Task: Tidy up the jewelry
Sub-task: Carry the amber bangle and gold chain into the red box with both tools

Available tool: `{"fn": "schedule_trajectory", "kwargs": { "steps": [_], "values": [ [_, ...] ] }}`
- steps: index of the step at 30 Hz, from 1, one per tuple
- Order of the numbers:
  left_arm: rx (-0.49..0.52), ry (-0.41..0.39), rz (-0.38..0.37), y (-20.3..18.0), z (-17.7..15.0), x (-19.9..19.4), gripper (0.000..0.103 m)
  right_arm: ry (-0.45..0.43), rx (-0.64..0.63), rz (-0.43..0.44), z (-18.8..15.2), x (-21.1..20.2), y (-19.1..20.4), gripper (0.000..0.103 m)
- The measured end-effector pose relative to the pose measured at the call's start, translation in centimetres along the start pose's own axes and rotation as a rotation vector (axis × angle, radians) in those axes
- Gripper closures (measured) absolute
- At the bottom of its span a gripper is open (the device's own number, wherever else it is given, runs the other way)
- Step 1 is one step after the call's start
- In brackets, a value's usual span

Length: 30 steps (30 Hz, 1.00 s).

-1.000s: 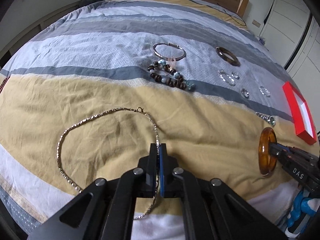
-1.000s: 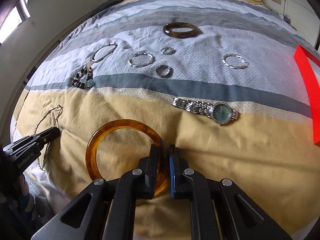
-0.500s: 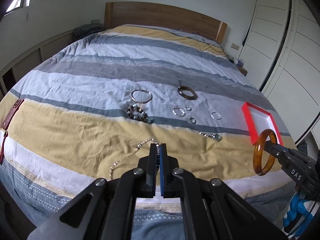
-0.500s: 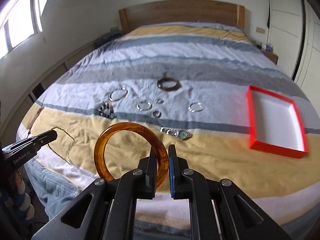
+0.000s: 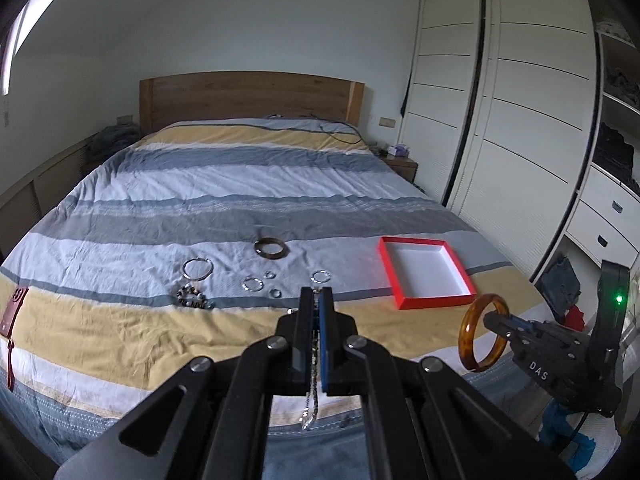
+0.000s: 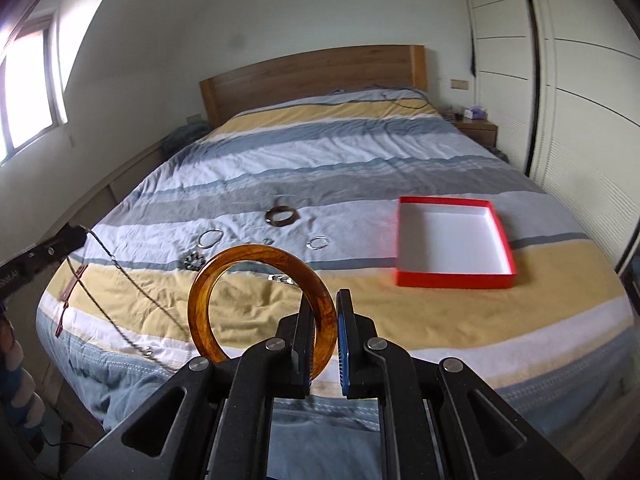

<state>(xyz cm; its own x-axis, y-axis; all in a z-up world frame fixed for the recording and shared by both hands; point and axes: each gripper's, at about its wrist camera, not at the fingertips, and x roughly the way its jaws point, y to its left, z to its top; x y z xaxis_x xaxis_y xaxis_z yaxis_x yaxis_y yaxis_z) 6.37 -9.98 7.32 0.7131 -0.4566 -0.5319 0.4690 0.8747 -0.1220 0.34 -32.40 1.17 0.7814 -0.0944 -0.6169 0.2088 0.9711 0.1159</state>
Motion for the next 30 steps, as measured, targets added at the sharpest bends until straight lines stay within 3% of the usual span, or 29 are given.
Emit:
{"fn": "schedule_trajectory", "kwargs": {
  "steps": [5, 9, 14, 22, 26, 30],
  "values": [
    [0.068, 0.017, -0.039, -4.1, 1.8, 1.8, 0.101, 0.001, 0.063, -0.044, 0.0, -0.2, -4.3, 0.093],
    [0.11, 0.061, -0.075, -7.2, 3.6, 5.6, 0.101, 0.026, 0.11, -0.077, 0.5, 2.0, -7.9, 0.093],
    [0.148, 0.123, -0.137, -11.6, 6.5, 13.2, 0.101, 0.076, 0.159, -0.126, 1.3, 6.6, -12.6, 0.093],
    [0.15, 0.155, -0.218, -18.0, 11.2, 25.9, 0.101, 0.117, 0.21, -0.221, 4.3, 14.4, -20.8, 0.093],
    [0.149, 0.237, -0.217, -18.8, 9.4, 31.8, 0.101, 0.126, 0.182, -0.268, 5.8, 18.4, -22.9, 0.093],
    [0.153, 0.372, -0.194, -18.3, 4.4, 36.7, 0.101, 0.186, 0.182, -0.28, 5.2, 22.6, -24.6, 0.093]
  ]
}}
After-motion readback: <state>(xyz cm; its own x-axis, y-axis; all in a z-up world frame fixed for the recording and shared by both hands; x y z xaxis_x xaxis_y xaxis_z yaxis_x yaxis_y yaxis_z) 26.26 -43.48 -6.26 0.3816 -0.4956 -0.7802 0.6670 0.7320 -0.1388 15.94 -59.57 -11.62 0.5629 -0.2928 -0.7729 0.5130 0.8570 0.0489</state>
